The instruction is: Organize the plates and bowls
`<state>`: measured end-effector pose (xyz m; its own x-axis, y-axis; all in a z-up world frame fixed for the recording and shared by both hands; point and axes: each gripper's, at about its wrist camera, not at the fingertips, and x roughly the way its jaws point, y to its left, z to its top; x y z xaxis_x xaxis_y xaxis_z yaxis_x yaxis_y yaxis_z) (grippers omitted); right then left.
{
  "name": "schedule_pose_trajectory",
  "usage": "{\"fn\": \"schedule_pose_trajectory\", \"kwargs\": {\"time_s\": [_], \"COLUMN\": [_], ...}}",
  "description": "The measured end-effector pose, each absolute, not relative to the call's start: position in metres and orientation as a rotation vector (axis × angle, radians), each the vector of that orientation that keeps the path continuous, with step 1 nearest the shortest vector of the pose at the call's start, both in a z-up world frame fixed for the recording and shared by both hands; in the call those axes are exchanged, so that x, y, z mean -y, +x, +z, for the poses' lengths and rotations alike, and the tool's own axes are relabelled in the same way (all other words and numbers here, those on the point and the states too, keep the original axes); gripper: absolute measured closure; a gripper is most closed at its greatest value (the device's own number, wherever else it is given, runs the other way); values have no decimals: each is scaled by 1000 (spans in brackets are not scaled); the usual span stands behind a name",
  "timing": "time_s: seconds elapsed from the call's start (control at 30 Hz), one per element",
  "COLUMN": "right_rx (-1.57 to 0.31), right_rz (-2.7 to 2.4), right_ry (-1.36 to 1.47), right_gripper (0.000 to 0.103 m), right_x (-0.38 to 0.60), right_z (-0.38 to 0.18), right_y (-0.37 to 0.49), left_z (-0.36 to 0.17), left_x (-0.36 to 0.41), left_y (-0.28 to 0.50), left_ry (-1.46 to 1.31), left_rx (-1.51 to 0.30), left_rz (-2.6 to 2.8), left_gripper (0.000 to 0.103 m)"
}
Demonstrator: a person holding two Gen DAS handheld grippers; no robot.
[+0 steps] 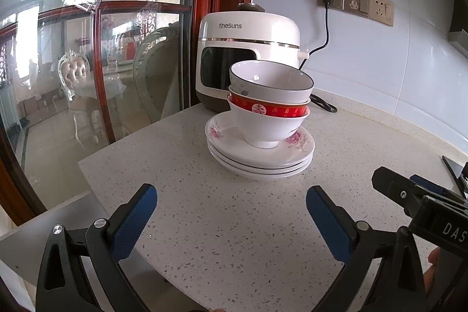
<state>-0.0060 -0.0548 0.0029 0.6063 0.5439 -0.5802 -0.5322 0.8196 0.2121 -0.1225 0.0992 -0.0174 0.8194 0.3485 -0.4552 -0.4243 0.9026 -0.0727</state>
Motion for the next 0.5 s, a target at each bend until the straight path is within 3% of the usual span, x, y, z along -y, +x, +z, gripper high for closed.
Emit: {"fn": "schedule_pose_trajectory", "kwargs": {"time_s": [0.5], "right_rx": [-679], "right_rz": [622], "right_ry": [21], "right_gripper": [7], "right_x": [54], "right_z": [3], "right_y": [-7], "left_z": [-18], "left_x": [-98], "left_y": [-122], "left_ry": [-171], "left_rx": [-451], "left_rz": [416], "left_gripper": [0]}}
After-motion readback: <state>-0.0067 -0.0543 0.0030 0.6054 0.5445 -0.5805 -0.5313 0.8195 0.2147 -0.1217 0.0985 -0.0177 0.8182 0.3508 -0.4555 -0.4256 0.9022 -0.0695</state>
